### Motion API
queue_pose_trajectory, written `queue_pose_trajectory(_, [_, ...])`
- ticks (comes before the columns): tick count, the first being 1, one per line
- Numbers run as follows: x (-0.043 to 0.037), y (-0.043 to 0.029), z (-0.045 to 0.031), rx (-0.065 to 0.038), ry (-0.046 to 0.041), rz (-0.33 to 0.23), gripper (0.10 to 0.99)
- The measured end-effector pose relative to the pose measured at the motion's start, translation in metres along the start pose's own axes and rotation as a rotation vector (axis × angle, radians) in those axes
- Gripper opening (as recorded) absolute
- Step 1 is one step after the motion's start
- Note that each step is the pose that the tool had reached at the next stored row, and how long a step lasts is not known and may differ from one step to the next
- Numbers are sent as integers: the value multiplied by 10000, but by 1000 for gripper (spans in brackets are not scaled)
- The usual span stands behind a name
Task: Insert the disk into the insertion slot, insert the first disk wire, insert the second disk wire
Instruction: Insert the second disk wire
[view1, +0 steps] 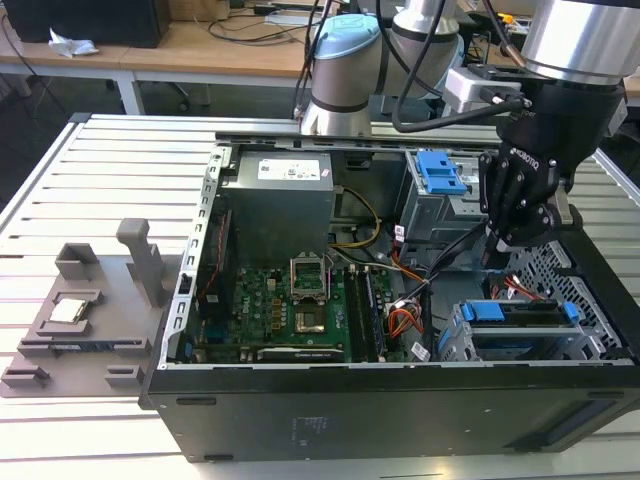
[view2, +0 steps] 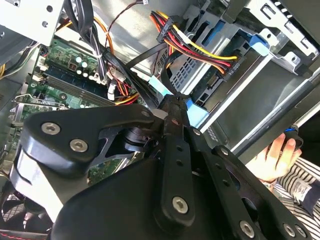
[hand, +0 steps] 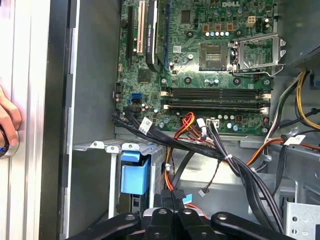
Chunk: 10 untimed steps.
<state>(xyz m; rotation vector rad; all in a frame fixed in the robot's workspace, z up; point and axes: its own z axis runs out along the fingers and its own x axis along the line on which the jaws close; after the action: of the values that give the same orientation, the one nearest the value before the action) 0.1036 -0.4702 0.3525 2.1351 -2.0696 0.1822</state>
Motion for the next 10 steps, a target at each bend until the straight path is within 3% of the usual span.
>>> queue_pose_trajectory(7, [-2,0,1,0,0,0,114])
queue_pose_trajectory(8, [-3,0,1,0,-1,0,235])
queue_pose_trajectory(9, [-3,0,1,0,0,0,298])
queue_pose_trajectory(10, [-3,0,2,0,0,0,298])
